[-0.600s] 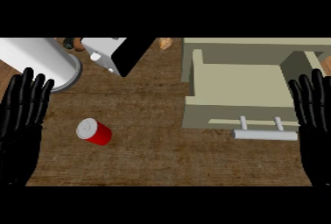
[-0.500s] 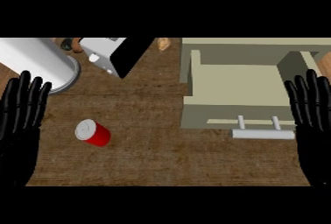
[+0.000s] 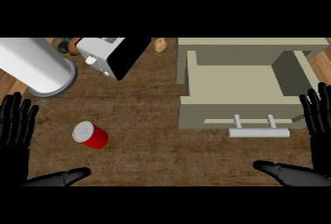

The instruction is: Pick up the can, place it into the drawer and close the drawer

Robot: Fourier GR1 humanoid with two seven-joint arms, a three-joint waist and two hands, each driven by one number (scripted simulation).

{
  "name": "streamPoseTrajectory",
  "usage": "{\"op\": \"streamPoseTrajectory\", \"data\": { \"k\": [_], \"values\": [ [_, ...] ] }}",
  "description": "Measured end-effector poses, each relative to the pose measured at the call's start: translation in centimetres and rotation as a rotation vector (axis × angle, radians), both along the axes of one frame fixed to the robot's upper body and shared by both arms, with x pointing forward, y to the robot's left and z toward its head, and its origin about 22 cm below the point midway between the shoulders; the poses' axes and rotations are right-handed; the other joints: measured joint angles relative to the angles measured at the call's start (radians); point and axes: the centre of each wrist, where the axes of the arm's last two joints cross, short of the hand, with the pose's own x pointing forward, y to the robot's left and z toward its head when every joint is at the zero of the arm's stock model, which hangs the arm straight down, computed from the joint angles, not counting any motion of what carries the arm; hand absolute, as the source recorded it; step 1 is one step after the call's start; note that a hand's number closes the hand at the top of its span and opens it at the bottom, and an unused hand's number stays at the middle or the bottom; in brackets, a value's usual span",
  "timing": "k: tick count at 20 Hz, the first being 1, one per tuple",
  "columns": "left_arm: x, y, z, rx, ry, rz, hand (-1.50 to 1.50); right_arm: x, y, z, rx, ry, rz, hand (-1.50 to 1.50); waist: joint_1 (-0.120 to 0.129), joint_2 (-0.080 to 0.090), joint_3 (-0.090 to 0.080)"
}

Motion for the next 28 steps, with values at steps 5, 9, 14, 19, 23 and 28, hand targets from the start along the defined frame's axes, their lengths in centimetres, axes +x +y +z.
{"op": "streamPoseTrajectory", "data": {
  "k": [5, 9, 14, 19, 23, 28],
  "values": [
    [-2.1, -0.6, 1.8, -0.01, 0.065, 0.044, -1.5, -2.0, -2.2, 0.0, 0.006, 0.055, -0.044, -1.5, -0.001, -0.002, 0.0],
    [-3.7, -0.8, 3.0, -0.014, 0.084, 0.052, -1.5, -2.6, -3.2, -0.5, 0.01, 0.069, -0.053, -1.5, 0.0, -0.002, -0.001],
    [-4.7, -0.6, 3.8, -0.016, 0.103, 0.054, -1.5, -4.3, -4.8, -1.3, 0.008, 0.065, -0.059, -1.5, -0.001, -0.002, -0.001],
    [-5.2, -0.3, 3.7, -0.09, 0.112, 0.08, -1.5, -5.9, -6.1, -1.7, 0.014, 0.069, -0.053, -1.5, -0.002, -0.002, -0.001],
    [-5.0, -0.1, 3.8, -0.172, 0.108, 0.09, -1.5, -6.9, -7.3, -2.0, 0.013, 0.069, -0.051, -1.5, -0.003, -0.002, -0.001],
    [-4.3, 0.5, 3.5, -0.258, 0.119, 0.075, -1.5, -7.5, -8.3, -1.9, 0.013, 0.072, -0.053, -1.5, -0.003, -0.002, -0.001]
  ]
}}
